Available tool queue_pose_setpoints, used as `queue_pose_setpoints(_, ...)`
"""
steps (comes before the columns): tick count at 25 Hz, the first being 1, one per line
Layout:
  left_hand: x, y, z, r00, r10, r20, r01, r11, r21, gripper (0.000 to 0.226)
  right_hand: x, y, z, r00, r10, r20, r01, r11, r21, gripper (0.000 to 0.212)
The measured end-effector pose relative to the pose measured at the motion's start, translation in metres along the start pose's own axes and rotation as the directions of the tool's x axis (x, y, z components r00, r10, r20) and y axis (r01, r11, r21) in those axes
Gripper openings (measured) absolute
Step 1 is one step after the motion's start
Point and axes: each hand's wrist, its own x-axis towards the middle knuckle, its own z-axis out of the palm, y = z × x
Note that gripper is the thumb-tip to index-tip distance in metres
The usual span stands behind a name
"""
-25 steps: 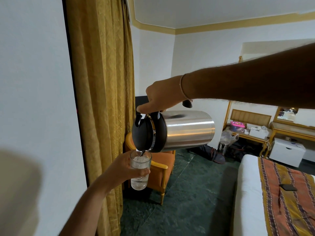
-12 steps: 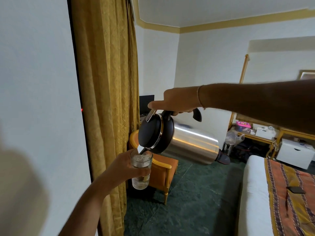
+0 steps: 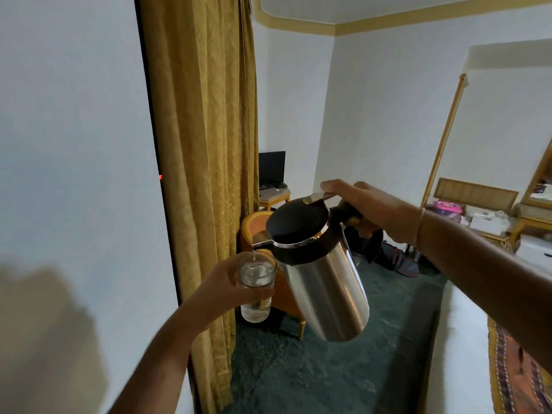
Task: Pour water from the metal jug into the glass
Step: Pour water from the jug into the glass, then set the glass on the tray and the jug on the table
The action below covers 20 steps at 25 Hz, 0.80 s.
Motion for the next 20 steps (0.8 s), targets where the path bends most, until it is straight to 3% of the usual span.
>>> queue_pose_setpoints(6,-0.026,-0.014,0.012,1.0,-0.021,-0.024,0.022,0.999,0.042,0.05,-0.04,0.076,0.043,0.984,0.13,-0.118,-0.072,0.91,0.408,0.063)
queue_pose_setpoints(13,-0.078,-0.092,0.04,0.983,-0.179,-0.051,0.185,0.962,0.202,0.08,-0.081,0.186,0.127,0.926,0.344,-0.157,-0.219,0.826,0.519,0.062)
queue_pose_setpoints(17,-0.114,-0.158,0.064,0.936,-0.349,-0.054,0.351,0.906,0.238,0.082,-0.103,0.253,0.196,0.906,0.398,-0.144,-0.288,0.83,0.478,0.087)
queue_pose_setpoints(20,-0.144,-0.22,0.086,0.889,-0.454,-0.064,0.453,0.849,0.274,0.091,-0.116,0.305,0.247,0.884,0.45,-0.125,-0.34,0.803,0.489,0.117)
